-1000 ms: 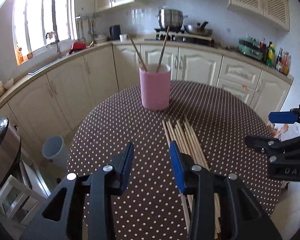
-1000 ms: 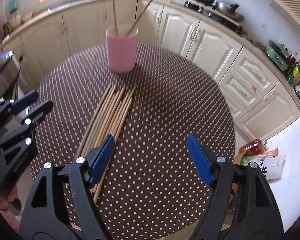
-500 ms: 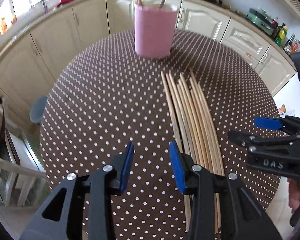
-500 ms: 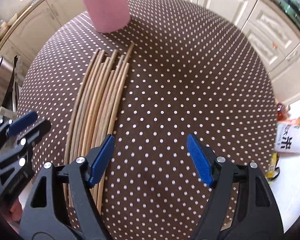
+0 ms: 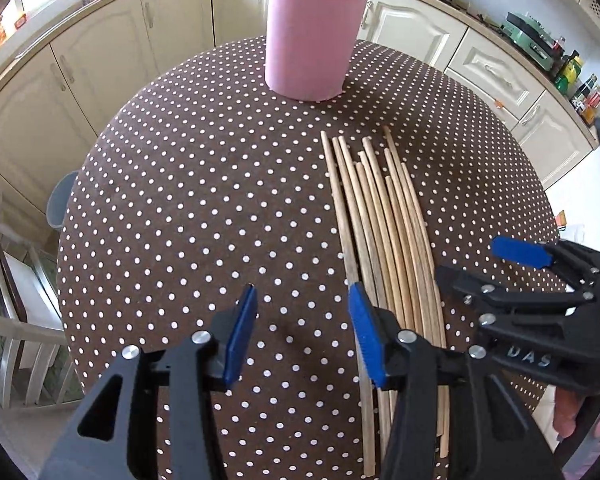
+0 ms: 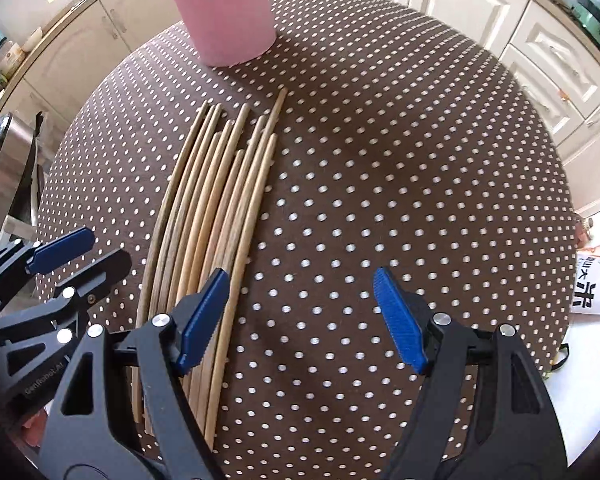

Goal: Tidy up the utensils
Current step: 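Close the right gripper on another chopstick beside the pile, then lift the chopstick upright with the right gripper and carry it over the pink cup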

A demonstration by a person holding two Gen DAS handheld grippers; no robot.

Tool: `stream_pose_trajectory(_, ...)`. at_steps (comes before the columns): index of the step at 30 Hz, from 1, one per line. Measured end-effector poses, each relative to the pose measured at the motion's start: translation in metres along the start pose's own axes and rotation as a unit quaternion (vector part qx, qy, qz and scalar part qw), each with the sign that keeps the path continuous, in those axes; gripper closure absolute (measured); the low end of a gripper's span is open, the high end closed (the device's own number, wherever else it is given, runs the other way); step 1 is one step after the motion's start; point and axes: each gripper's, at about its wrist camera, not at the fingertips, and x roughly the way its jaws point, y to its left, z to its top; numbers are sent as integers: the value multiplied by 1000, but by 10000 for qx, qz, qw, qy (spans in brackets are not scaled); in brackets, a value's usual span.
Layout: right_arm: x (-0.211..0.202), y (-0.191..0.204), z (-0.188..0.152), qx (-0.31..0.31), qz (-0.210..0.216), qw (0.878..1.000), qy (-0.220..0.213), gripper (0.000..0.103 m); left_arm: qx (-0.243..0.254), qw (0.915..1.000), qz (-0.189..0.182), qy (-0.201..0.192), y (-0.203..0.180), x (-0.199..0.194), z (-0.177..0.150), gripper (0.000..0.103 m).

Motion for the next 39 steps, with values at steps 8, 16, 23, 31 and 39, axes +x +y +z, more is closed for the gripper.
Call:
stream_pose_trajectory(8, 11, 9, -1, -3, -397, 9990, -197, 35, 58, 10000, 53, -40, 1, -2, -4, 54)
stream_pose_trajectory(16, 13, 26, -5, -62, -297, 9995, 28, 50, -256, 9995, -96, 148, 3, -6, -6, 50)
stream_pose_trajectory(23, 14, 31, -9, -137, -190, 9997, -118, 88, -803, 9960, -311, 257, 12, -14, -10, 49)
stream_pose_trajectory(31, 8, 7, -28, -377, 390, 9972, -510, 97, -485, 9979, -181, 380, -2, -3, 1, 49)
stream_pose_trajectory(39, 10, -46, -24, 100, 1111, 9934, -285, 97, -288, 9981, 118, 538, -13, 16, 10, 48)
